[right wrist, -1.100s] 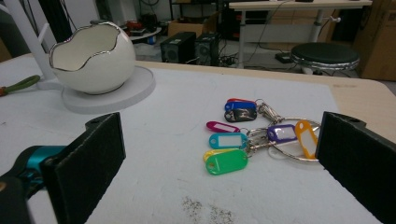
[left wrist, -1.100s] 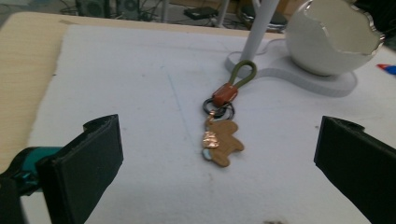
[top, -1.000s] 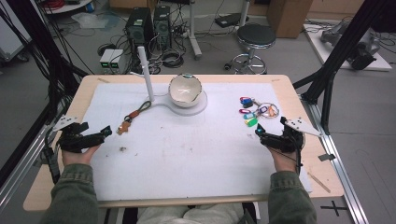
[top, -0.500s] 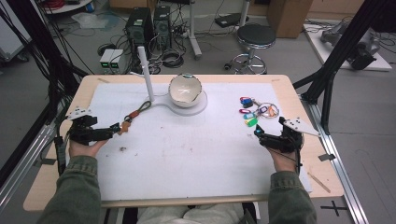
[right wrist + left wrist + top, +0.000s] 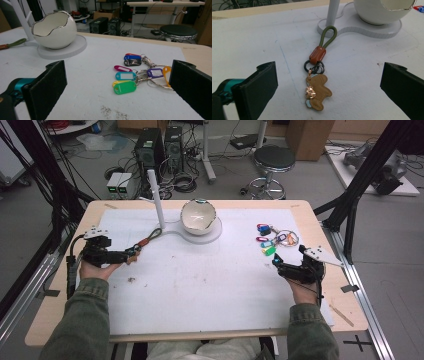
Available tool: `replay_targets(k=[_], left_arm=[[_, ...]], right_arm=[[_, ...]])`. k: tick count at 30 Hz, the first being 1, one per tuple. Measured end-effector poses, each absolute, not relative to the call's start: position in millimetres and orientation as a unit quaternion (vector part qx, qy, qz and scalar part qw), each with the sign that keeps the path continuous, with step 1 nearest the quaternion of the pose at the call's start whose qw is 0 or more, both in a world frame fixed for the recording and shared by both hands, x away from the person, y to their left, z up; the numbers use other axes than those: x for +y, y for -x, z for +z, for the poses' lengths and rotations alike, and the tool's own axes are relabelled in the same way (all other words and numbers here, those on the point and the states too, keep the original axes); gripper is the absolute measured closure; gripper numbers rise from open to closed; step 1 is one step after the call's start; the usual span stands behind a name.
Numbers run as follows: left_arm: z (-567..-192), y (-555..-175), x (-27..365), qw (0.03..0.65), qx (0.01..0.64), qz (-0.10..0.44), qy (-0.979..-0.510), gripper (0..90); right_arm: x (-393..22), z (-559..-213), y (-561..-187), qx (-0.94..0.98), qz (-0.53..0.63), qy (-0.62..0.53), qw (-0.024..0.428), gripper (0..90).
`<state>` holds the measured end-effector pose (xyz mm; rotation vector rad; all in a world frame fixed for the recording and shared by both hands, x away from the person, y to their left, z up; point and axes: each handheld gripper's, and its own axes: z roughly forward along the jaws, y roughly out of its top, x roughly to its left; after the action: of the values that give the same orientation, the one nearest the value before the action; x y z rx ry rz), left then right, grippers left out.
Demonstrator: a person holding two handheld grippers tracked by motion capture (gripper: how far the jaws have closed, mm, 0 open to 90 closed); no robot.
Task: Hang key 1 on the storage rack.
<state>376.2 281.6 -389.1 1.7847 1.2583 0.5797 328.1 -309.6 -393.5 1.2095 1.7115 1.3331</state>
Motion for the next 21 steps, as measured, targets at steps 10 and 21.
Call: replay_targets(k=[10, 21], left_arm=[[-382, -392, 266, 0.418, 0.485, 0.230, -0.733, 1.7], [-378, -414, 262, 0.412, 0.481, 0.216, -0.744, 1.7]], right_arm=[[-310, -394, -327, 0.650, 0.506, -0.463, 0.327, 0.5], [-310, -394, -325, 0.653, 0.503, -0.461, 0.329, 0.5]])
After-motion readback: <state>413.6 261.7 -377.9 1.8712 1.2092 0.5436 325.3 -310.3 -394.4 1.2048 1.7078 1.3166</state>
